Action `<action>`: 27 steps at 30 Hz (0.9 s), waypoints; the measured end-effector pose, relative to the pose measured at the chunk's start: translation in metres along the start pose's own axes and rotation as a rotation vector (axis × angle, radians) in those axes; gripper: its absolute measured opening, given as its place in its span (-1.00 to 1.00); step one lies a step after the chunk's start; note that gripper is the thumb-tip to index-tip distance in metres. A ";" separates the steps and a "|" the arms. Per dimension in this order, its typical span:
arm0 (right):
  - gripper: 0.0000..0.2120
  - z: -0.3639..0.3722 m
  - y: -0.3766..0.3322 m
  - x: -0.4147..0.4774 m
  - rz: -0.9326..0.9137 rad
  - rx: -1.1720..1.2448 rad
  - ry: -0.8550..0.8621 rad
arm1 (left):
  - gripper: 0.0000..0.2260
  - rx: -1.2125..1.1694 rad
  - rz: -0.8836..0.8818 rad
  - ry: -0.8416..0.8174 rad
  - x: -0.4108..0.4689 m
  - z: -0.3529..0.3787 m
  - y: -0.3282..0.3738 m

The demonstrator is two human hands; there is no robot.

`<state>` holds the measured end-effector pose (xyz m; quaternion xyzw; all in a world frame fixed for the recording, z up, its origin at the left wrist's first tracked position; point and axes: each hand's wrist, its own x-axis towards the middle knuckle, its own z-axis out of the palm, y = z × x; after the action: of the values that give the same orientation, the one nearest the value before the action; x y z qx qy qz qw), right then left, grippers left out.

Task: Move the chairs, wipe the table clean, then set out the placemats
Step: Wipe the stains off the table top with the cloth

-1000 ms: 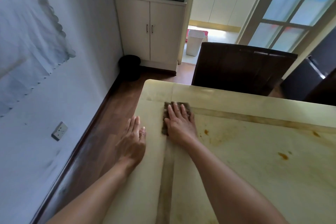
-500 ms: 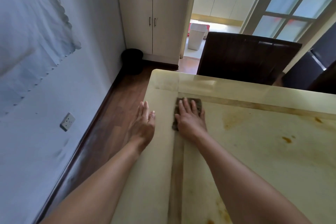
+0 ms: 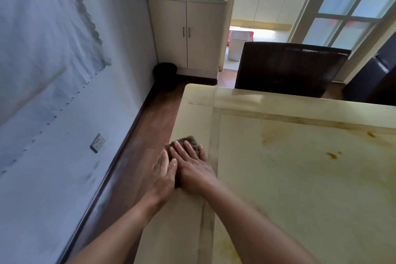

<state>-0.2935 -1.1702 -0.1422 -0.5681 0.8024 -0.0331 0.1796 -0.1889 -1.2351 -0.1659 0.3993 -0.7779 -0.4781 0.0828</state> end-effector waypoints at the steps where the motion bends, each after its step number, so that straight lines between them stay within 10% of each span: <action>1: -0.39 -0.003 0.004 0.001 0.021 0.023 0.003 | -0.41 0.104 0.004 -0.012 0.000 0.001 0.000; 15: -0.46 -0.014 0.088 -0.052 0.558 0.126 0.075 | -0.44 0.368 -0.001 -0.139 -0.006 -0.003 0.009; 27: -0.44 0.028 -0.029 -0.072 0.073 0.011 -0.020 | -0.16 0.552 0.143 -0.348 -0.103 -0.039 -0.035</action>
<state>-0.2371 -1.1101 -0.1424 -0.5377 0.8206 -0.0253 0.1920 -0.0814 -1.1968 -0.1471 0.2633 -0.9066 -0.3034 -0.1294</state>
